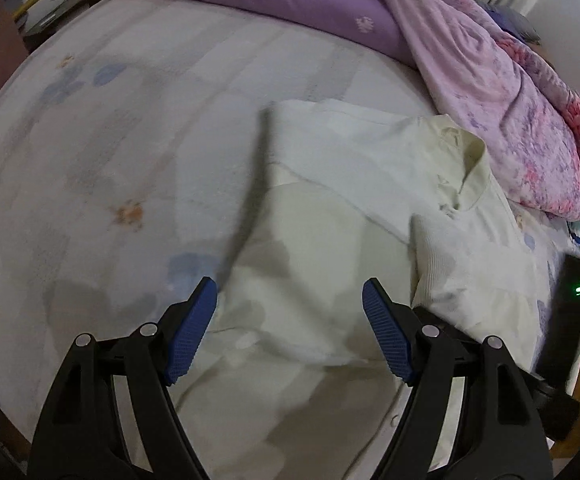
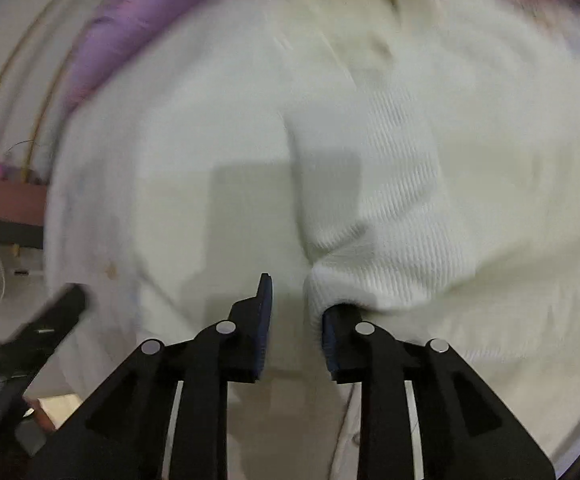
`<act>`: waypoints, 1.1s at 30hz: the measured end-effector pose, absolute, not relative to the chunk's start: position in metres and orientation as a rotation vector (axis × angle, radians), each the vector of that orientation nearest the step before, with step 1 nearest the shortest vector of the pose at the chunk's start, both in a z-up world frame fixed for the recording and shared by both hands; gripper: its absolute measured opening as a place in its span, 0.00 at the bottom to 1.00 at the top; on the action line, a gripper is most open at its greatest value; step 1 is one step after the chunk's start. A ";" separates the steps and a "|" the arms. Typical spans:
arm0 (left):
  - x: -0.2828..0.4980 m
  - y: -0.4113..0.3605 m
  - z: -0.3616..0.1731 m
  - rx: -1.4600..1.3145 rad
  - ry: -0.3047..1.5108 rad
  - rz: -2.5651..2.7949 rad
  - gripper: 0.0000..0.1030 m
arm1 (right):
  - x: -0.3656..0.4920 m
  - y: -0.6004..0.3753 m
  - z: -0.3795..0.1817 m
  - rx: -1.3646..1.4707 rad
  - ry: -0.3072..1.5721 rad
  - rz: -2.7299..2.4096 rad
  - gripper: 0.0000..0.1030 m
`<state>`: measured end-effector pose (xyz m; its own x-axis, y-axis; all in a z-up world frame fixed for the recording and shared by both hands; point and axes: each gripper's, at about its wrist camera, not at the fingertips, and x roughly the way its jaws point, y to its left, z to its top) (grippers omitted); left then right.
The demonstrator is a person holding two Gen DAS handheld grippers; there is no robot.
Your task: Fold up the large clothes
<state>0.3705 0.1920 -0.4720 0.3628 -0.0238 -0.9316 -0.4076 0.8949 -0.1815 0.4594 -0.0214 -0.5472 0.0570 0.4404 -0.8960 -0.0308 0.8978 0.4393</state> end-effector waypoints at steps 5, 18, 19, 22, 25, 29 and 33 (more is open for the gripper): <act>0.359 0.194 -0.473 -0.435 1.191 0.237 0.74 | 0.443 -0.057 -0.534 0.499 1.481 0.347 0.60; 0.415 0.011 -0.488 -0.120 1.227 -0.109 0.74 | 0.439 -0.231 -0.499 0.489 1.226 0.142 0.09; 0.421 -0.011 -0.494 -0.070 1.236 -0.136 0.74 | 0.444 -0.239 -0.509 0.492 1.236 0.130 0.06; 0.434 -0.051 -0.517 0.040 1.272 -0.150 0.74 | 0.451 -0.269 -0.546 0.540 1.336 0.110 0.05; 0.443 -0.071 -0.544 0.116 1.329 -0.137 0.74 | 0.452 -0.278 -0.571 0.598 1.401 0.124 0.02; 0.449 -0.085 -0.572 0.250 1.354 -0.105 0.75 | 0.449 -0.279 -0.580 0.615 1.410 0.158 0.02; 0.454 -0.063 -0.566 0.192 1.307 -0.032 0.22 | 0.448 -0.284 -0.582 0.640 1.415 0.176 0.02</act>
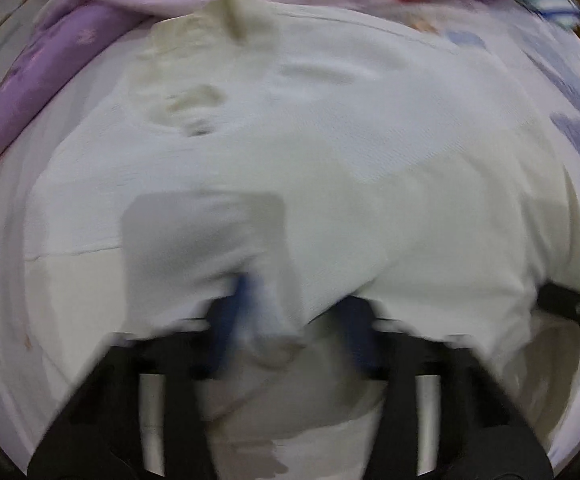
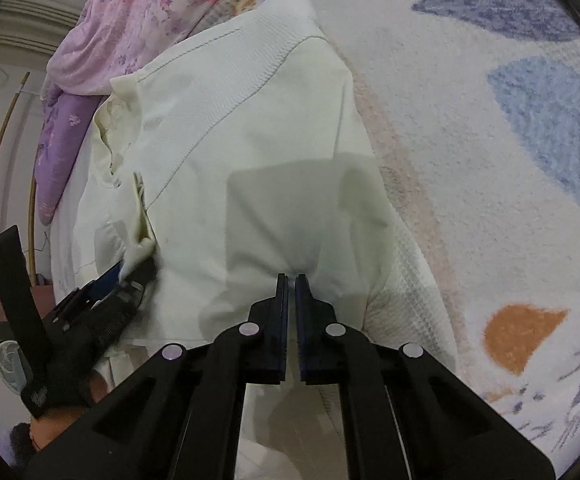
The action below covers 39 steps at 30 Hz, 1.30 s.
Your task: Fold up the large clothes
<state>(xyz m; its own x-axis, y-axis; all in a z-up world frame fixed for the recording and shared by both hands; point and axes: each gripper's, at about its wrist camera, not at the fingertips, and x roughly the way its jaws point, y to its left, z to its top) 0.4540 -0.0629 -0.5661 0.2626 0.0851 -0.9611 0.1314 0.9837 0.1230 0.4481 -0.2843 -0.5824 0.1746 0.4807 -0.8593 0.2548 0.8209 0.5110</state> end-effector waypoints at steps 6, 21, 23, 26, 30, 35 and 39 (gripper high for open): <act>0.444 0.028 -0.509 -0.045 1.149 0.080 0.11 | 0.449 -0.278 -0.562 0.603 1.394 0.182 0.08; 0.404 0.167 -0.551 -0.376 1.206 0.240 0.12 | 0.475 -0.230 -0.536 0.511 1.331 0.194 0.08; 0.405 0.174 -0.553 -0.388 1.216 0.253 0.22 | 0.480 -0.232 -0.548 0.490 1.347 0.147 0.08; 0.406 0.179 -0.554 -0.336 1.220 0.267 0.42 | 0.483 -0.237 -0.576 0.511 1.409 0.113 0.06; 0.405 0.199 -0.559 -0.331 1.244 0.300 0.56 | 0.488 -0.236 -0.586 0.522 1.430 0.097 0.06; 0.409 0.223 -0.554 -0.434 1.255 0.288 0.57 | 0.493 -0.237 -0.580 0.526 1.456 0.102 0.12; 0.419 0.239 -0.546 -0.487 1.256 0.293 0.57 | 0.497 -0.240 -0.565 0.556 1.440 0.124 0.29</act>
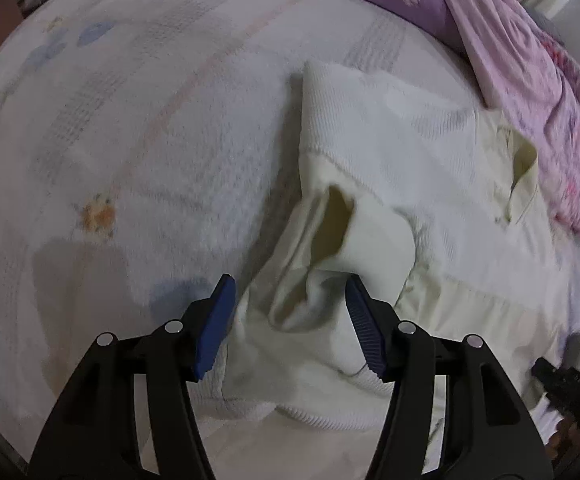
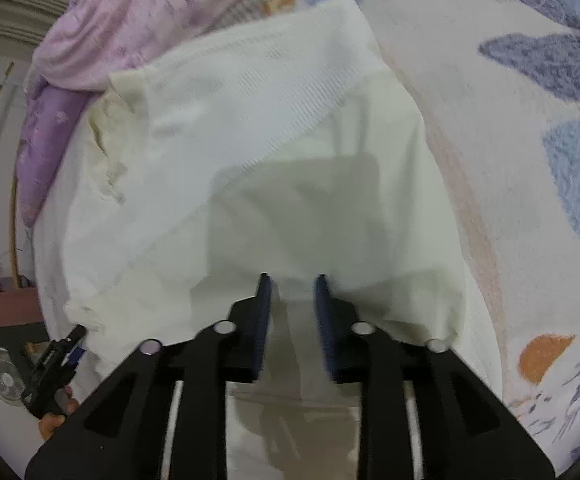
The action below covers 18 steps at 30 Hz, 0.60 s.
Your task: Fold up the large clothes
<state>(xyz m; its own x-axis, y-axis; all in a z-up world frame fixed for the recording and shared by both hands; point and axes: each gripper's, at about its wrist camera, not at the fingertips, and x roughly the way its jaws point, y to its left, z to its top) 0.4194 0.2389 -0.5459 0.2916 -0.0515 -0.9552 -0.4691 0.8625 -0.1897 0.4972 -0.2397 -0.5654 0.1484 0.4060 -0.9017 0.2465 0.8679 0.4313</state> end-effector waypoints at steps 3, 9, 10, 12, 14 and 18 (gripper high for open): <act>0.429 0.245 -0.540 -0.467 1.238 0.290 0.64 | 0.504 -0.240 -0.553 0.550 1.409 0.140 0.33; 0.469 0.256 -0.548 -0.462 1.250 0.259 0.67 | 0.542 -0.262 -0.547 0.531 1.361 0.090 0.41; 0.478 0.261 -0.551 -0.469 1.255 0.257 0.69 | 0.548 -0.267 -0.547 0.529 1.349 0.078 0.42; 0.492 0.268 -0.556 -0.479 1.268 0.268 0.69 | 0.566 -0.278 -0.544 0.517 1.315 0.040 0.46; 0.509 0.271 -0.554 -0.516 1.246 0.251 0.70 | 0.581 -0.288 -0.544 0.516 1.296 0.012 0.52; 0.537 0.271 -0.554 -0.468 1.249 0.243 0.71 | 0.607 -0.305 -0.560 0.558 1.300 -0.019 0.57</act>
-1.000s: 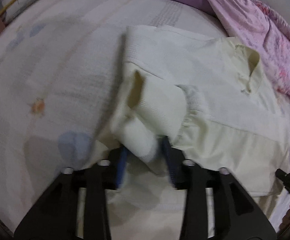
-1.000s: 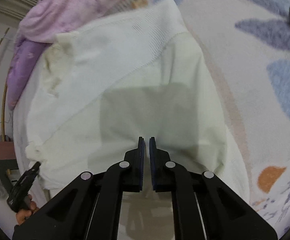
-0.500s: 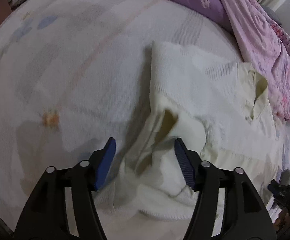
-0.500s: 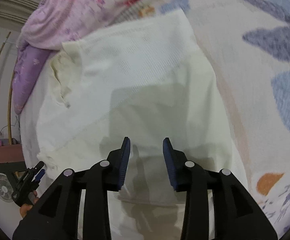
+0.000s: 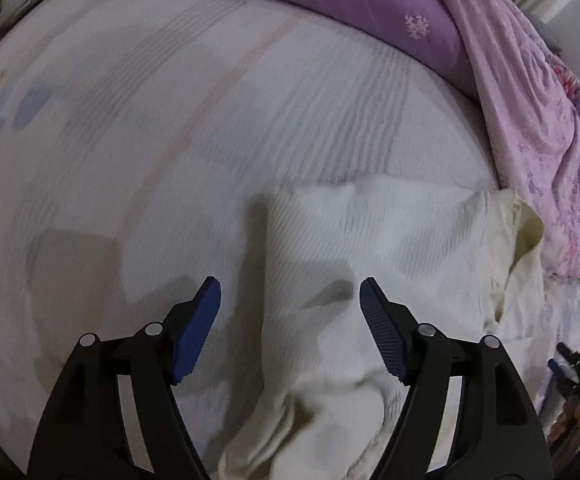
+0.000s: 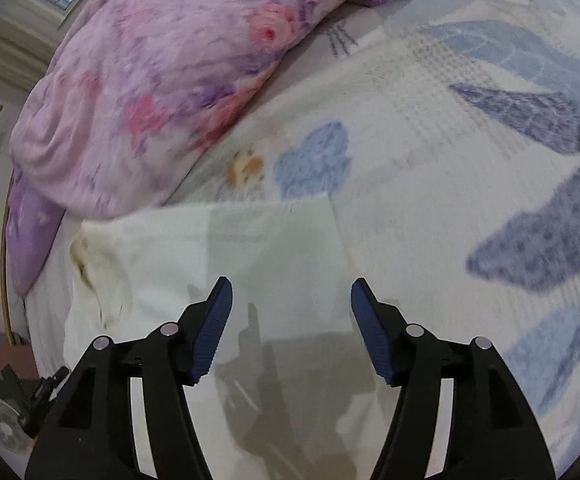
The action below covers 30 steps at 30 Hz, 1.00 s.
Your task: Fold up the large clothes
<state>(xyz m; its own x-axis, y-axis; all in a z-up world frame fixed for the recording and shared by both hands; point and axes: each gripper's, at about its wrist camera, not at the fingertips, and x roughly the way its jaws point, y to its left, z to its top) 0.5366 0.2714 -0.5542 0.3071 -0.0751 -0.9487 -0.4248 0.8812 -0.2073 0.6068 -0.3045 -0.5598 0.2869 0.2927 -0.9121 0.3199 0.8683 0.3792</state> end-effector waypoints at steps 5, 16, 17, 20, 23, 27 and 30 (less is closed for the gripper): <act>0.569 0.268 -0.569 -0.377 1.281 0.269 0.73 | 0.627 -0.318 -0.587 0.614 1.339 -0.058 0.57; 0.595 0.258 -0.582 -0.296 1.330 0.287 0.51 | 0.638 -0.297 -0.588 0.509 1.344 0.026 0.52; 0.596 0.254 -0.582 -0.281 1.336 0.276 0.47 | 0.637 -0.297 -0.589 0.477 1.352 0.016 0.43; 0.598 0.243 -0.574 -0.221 1.327 0.237 0.17 | 0.631 -0.305 -0.587 0.490 1.354 0.030 0.18; 0.594 0.235 -0.561 -0.175 1.285 0.237 0.14 | 0.624 -0.305 -0.574 0.477 1.325 0.067 0.14; 0.577 0.224 -0.536 -0.176 1.227 0.217 0.14 | 0.608 -0.299 -0.545 0.434 1.248 0.093 0.13; 0.565 0.216 -0.510 -0.173 1.174 0.188 0.14 | 0.598 -0.301 -0.526 0.466 1.197 0.113 0.12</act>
<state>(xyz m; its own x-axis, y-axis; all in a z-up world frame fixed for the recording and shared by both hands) 0.5648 0.2158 -0.5096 0.3742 0.0560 -0.9257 -0.2360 0.9711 -0.0367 0.5978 -0.3008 -0.5257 0.3724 0.3267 -0.8687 0.1579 0.9001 0.4062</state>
